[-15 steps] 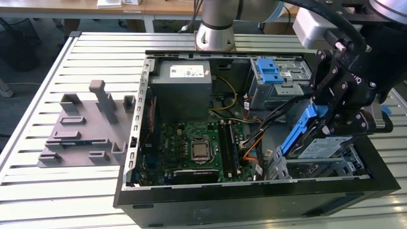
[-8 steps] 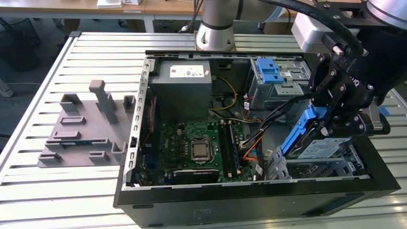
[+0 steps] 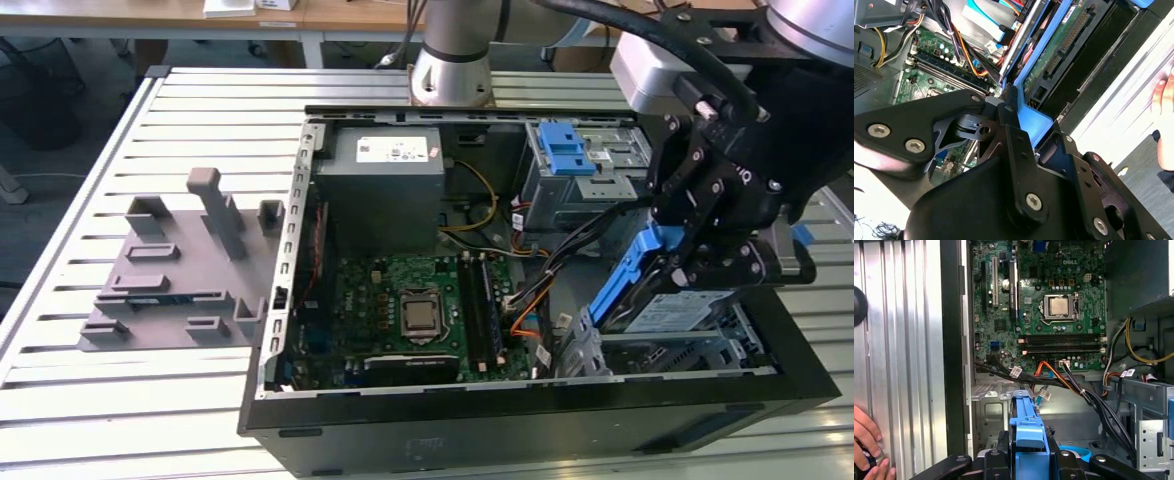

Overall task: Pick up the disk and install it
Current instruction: 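Insert the disk into the insertion slot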

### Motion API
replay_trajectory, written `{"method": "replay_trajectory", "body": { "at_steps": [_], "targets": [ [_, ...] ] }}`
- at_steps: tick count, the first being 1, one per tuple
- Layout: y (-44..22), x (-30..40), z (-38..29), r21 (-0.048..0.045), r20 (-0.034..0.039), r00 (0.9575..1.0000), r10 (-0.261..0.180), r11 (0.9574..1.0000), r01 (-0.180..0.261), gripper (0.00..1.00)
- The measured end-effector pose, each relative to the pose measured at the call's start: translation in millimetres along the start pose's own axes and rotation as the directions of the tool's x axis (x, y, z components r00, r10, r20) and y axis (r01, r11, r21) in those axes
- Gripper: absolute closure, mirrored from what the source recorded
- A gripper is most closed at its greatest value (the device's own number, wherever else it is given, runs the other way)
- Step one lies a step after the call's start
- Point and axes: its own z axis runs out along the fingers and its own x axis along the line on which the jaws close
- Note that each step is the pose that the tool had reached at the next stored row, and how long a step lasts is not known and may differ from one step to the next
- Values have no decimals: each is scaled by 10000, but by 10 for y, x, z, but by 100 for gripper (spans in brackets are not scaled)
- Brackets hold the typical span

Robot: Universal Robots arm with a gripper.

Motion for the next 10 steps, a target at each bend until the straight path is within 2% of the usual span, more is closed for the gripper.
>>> {"method": "replay_trajectory", "body": {
  "at_steps": [10],
  "targets": [
    [1, 1, 116, 0, -6, 10000, -1, 10000, 1, 63]
  ]
}}
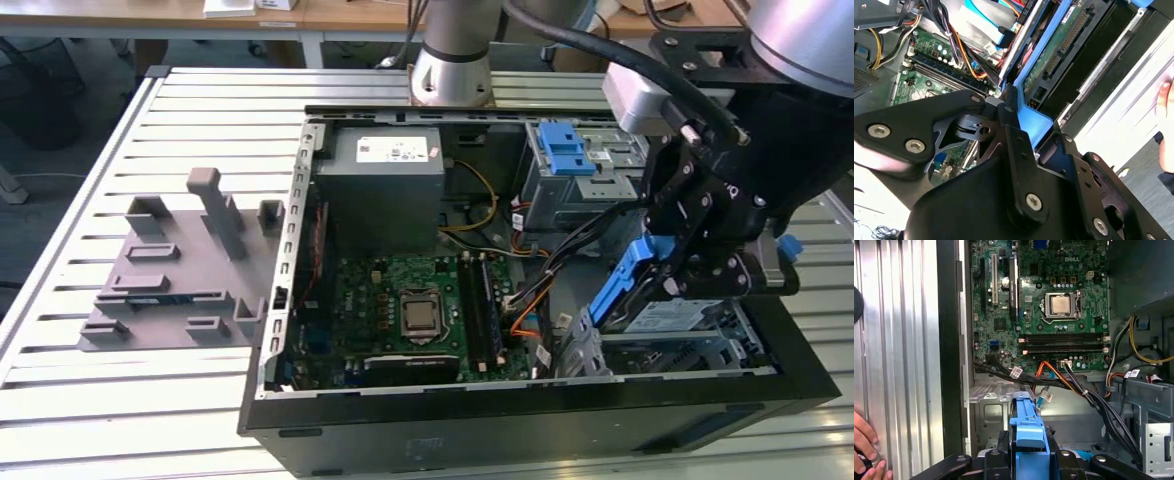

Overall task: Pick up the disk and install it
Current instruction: 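Insert the disk into the insertion slot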

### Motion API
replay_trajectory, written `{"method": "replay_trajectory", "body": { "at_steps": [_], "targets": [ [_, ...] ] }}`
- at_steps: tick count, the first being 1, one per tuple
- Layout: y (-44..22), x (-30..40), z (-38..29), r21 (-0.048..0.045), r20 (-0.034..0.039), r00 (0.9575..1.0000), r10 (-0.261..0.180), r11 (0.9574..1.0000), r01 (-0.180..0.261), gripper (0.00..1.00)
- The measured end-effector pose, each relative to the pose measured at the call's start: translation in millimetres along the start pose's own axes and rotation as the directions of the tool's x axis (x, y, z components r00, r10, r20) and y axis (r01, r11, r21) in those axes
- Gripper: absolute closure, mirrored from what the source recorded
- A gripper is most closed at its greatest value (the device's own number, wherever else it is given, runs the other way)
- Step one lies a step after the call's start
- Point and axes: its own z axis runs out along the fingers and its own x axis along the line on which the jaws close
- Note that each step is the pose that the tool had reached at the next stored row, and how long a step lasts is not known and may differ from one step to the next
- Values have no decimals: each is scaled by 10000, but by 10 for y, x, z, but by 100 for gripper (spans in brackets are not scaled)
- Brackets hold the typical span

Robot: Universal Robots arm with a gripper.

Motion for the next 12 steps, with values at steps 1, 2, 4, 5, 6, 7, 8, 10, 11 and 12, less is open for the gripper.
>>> {"method": "replay_trajectory", "body": {
  "at_steps": [1, 2, 4, 5, 6, 7, 8, 10, 11, 12],
  "targets": [
    [0, 0, 16, 0, 4, 10000, 0, 10000, 0, 63],
    [0, 1, 33, 1, 7, 10000, 1, 10000, -1, 63],
    [0, 1, 62, 1, 5, 10000, 1, 10000, -1, 63],
    [0, 1, 73, 0, 5, 10000, 1, 10000, -1, 63],
    [0, 1, 85, 0, 5, 10000, 0, 10000, 0, 63],
    [1, 1, 96, 0, 5, 10000, 1, 10000, -1, 63],
    [0, 1, 104, 0, 4, 10000, 1, 10000, -1, 63],
    [1, 1, 113, 0, 3, 10000, 1, 10000, -1, 63],
    [1, 1, 113, 0, 3, 10000, 1, 10000, -1, 63],
    [1, 2, 114, 0, 3, 10000, 1, 10000, -1, 63]
  ]
}}
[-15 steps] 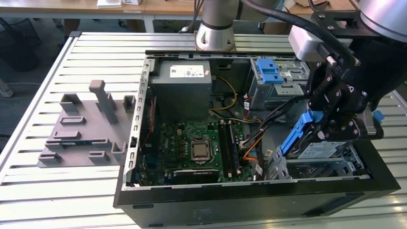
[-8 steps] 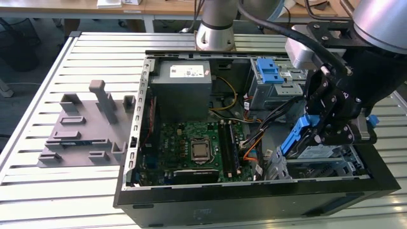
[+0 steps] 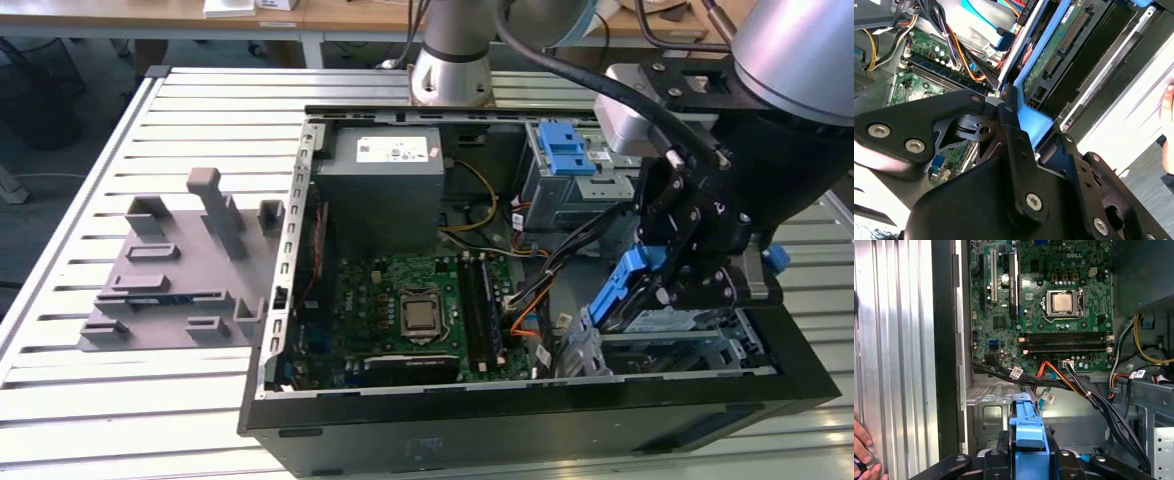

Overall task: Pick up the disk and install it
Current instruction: 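Insert the disk into the insertion slot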

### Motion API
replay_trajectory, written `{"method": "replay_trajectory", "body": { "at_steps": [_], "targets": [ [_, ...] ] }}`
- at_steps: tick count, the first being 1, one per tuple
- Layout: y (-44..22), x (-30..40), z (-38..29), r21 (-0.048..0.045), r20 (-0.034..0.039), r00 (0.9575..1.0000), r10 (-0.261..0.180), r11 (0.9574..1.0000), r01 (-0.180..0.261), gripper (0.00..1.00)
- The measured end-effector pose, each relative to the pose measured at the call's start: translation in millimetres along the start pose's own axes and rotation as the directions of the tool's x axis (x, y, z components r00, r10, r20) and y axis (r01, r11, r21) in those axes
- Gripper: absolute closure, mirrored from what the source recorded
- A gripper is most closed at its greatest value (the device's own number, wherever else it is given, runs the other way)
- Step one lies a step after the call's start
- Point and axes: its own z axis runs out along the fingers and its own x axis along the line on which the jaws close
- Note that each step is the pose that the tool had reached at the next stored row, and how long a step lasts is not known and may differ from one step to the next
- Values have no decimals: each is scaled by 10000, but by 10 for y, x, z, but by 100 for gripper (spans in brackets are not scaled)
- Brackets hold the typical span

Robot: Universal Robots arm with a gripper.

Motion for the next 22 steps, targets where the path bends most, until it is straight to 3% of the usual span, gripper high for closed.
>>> {"method": "replay_trajectory", "body": {
  "at_steps": [12, 15, 16, 18, 19, 21, 22],
  "targets": [
    [0, 0, 5, 0, 3, 10000, 0, 10000, 0, 56],
    [0, 1, 51, 0, 0, 10000, 0, 10000, 0, 56],
    [0, 1, 70, 0, 2, 10000, -1, 10000, 1, 57],
    [1, 1, 105, 0, 1, 10000, -1, 10000, 1, 70],
    [1, 1, 119, 0, 2, 10000, 0, 10000, 0, 70],
    [1, 1, 126, 0, -2, 10000, -1, 10000, 1, 81],
    [1, 2, 126, 0, -3, 10000, 0, 10000, 0, 81]
  ]
}}
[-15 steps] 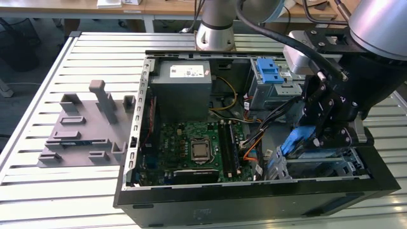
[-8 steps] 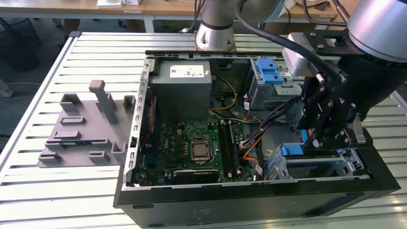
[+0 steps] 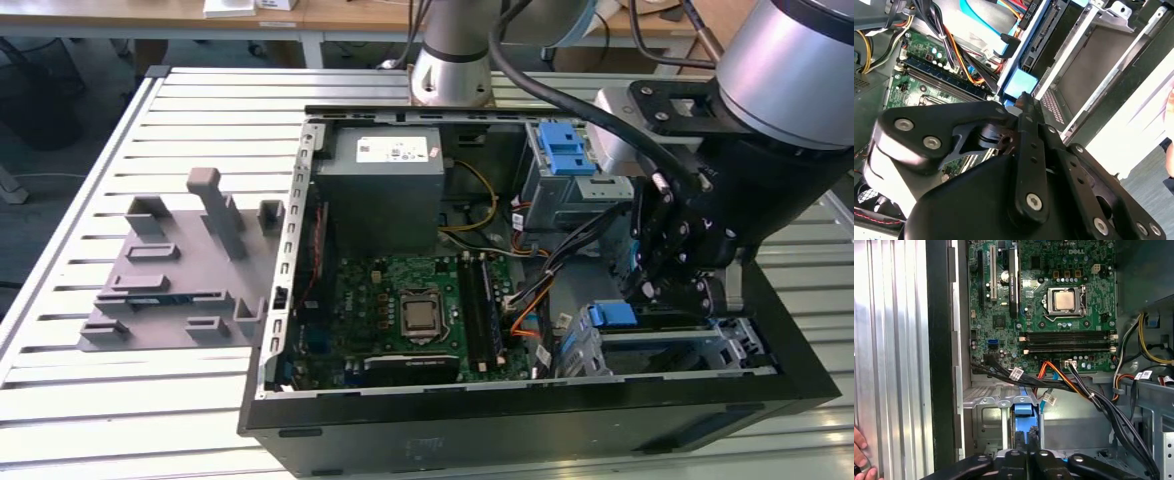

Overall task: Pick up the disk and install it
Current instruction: 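Insert the disk into the insertion slot, then insert the first disk wire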

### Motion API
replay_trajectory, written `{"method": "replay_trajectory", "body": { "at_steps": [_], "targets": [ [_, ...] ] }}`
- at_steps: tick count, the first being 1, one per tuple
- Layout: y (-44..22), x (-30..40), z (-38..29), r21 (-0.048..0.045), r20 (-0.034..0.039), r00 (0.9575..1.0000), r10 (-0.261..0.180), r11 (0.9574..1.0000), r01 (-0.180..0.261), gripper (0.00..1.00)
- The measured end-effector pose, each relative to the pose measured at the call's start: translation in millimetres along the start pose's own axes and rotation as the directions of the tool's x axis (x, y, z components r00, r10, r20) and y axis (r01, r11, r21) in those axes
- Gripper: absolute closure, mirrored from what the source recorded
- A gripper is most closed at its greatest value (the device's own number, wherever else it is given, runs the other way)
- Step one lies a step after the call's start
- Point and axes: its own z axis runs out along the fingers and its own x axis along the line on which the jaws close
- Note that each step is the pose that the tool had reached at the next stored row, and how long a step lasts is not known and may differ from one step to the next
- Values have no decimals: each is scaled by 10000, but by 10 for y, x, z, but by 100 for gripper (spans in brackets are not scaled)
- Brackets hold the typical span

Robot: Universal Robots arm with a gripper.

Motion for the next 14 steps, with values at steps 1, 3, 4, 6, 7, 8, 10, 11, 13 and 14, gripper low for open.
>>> {"method": "replay_trajectory", "body": {
  "at_steps": [1, 3, 4, 6, 7, 8, 10, 11, 13, 14],
  "targets": [
    [0, 0, 1, 0, 0, 10000, 0, 10000, 0, 87],
    [0, 0, 3, 0, 4, 10000, 0, 10000, 0, 89],
    [0, 0, 3, 0, 4, 10000, 0, 10000, 0, 89],
    [0, 0, 3, 0, 3, 10000, 0, 10000, 0, 89],
    [0, 0, 6, 0, 3, 10000, 0, 10000, 0, 89],
    [0, 0, 8, 0, 4, 10000, 0, 10000, 0, 89],
    [0, 0, 8, 0, 4, 10000, 0, 10000, 0, 89],
    [0, 0, 8, 0, 3, 10000, 0, 10000, 0, 89],
    [0, 0, 9, 0, 4, 10000, 0, 10000, 0, 89],
    [0, 0, 9, 0, 3, 10000, 0, 10000, 0, 89]
  ]
}}
